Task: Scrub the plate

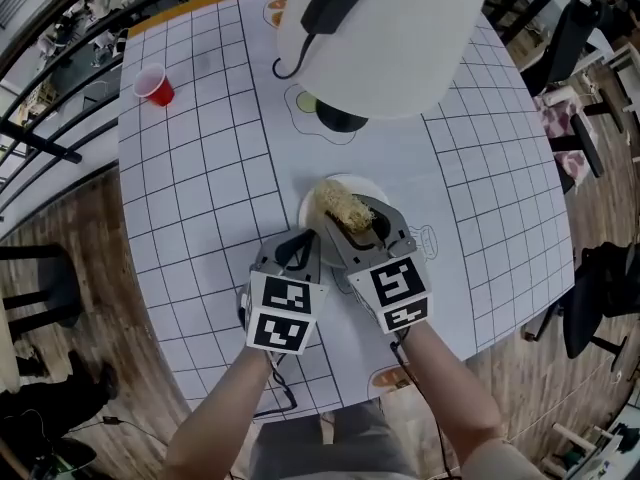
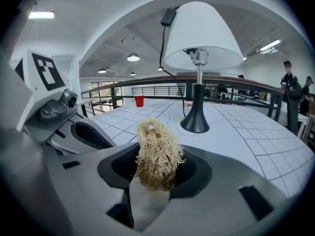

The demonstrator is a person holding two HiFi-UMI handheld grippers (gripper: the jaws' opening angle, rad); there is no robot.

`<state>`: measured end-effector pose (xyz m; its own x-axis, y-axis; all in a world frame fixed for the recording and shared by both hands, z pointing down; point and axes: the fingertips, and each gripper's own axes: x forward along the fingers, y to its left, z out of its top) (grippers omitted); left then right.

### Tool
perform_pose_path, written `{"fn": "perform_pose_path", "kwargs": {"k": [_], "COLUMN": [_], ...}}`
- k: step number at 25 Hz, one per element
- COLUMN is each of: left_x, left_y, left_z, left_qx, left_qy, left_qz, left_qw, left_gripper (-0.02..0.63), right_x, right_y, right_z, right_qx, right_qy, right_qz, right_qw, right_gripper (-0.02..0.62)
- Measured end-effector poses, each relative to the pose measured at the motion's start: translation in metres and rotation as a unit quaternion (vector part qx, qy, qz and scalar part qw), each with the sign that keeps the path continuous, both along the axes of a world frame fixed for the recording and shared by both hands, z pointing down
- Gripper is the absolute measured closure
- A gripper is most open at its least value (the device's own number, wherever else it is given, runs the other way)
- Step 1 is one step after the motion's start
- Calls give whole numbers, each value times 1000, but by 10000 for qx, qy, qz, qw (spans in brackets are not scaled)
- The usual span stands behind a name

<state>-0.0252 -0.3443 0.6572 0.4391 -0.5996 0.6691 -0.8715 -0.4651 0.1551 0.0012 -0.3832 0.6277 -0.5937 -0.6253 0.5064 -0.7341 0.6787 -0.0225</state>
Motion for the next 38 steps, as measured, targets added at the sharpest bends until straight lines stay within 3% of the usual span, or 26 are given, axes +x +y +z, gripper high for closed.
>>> {"fn": "perform_pose_path", "kwargs": {"k": [4, 10, 15, 19, 23, 25, 33, 38], "left_x": [0, 0, -1, -2, -6, -5, -2, -2], "left_y": [0, -1, 0, 0, 2, 2, 5, 2], "left_z": [1, 1, 1, 0, 0, 1, 8, 4], "left_qx": [21, 42, 25, -8, 8, 18, -17, 48], "left_qy": [-3, -29, -69, 54, 12, -12, -319, -212], "left_qz": [2, -10, 14, -28, -25, -5, 59, 41], "left_qw": [10000, 10000, 10000, 10000, 10000, 10000, 9995, 9998], "left_gripper": [591, 591, 591, 591, 591, 591, 591, 591], "right_x": [11, 65, 97, 65, 12, -1, -7, 1], "right_y": [-3, -19, -29, -10, 22, 30, 34, 34], "right_z": [1, 7, -12, -40, -41, -31, -1, 12], "right_qx": [-87, -243, -289, -105, -510, -679, -1115, -1199], "right_qy": [-22, 362, -13, -180, -418, -254, -78, 226], "right_qz": [125, 852, 1394, 870, 162, -41, -118, -227], "right_qw": [9999, 9954, 9898, 9960, 9977, 9974, 9937, 9923], "right_gripper": [423, 423, 423, 423, 423, 423, 423, 425]}}
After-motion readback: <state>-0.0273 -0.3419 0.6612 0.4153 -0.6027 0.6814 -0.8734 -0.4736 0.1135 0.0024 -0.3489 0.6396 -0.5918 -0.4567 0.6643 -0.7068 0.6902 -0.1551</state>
